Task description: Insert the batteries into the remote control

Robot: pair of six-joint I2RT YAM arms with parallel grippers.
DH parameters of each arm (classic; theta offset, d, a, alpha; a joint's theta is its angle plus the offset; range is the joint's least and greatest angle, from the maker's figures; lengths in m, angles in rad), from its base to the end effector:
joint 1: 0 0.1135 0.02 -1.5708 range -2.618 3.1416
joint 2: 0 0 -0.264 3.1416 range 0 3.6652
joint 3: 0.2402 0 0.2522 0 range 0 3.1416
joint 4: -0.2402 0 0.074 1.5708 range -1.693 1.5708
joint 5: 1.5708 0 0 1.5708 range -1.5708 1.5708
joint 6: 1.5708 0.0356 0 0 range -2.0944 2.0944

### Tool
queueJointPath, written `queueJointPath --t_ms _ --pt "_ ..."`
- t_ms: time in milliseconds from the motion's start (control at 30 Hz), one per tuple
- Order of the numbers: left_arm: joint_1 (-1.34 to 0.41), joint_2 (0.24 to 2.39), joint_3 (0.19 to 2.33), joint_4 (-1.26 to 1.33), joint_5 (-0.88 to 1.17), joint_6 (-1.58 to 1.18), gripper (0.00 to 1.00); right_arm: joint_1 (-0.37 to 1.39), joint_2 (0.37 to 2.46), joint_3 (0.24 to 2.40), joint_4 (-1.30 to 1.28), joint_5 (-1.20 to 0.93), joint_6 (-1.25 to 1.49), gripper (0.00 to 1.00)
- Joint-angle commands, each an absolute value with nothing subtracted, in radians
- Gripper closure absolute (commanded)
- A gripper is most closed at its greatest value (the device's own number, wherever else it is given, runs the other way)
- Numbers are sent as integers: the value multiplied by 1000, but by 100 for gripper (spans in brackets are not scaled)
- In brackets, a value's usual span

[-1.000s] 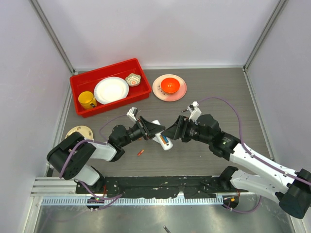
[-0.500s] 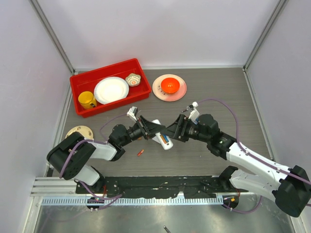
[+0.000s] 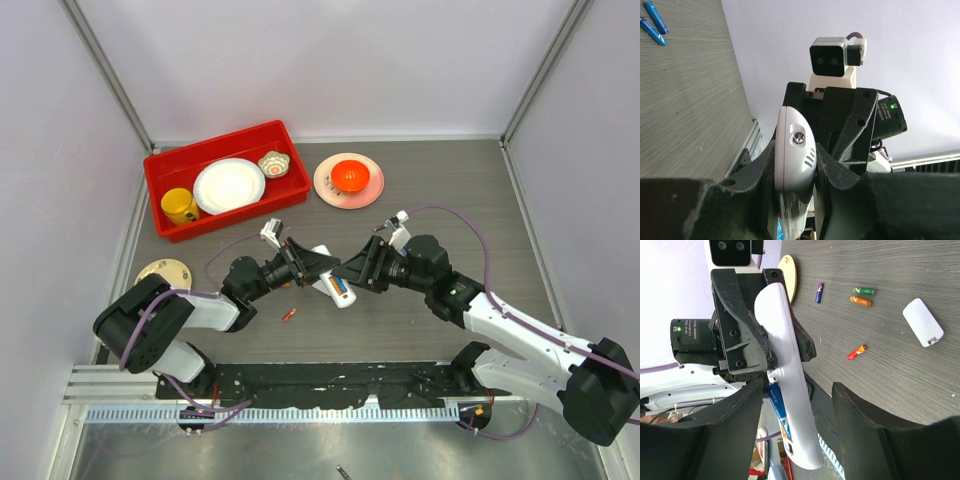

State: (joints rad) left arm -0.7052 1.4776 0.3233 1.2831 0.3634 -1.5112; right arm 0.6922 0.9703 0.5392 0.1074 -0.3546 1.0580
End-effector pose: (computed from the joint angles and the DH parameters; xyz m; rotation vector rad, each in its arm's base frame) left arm 0.1866 -0.1754 0.1904 -0.3583 1.7963 -1.9727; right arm 0.1617 0.1501 0.2493 0.1195 2.1808 1.4448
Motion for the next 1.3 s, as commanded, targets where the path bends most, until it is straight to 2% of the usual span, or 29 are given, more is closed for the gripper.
queueJointPath --t_ms 0,900,1267 --pt "-707 1448 345 1523 373 -1502 100 687 979 537 173 -379 1075 38" --pt "-709 1404 350 1539 298 -1494 100 686 994 488 227 -411 1095 50" --pt "-709 1382 353 1546 244 -1485 100 686 996 471 229 -428 1095 52"
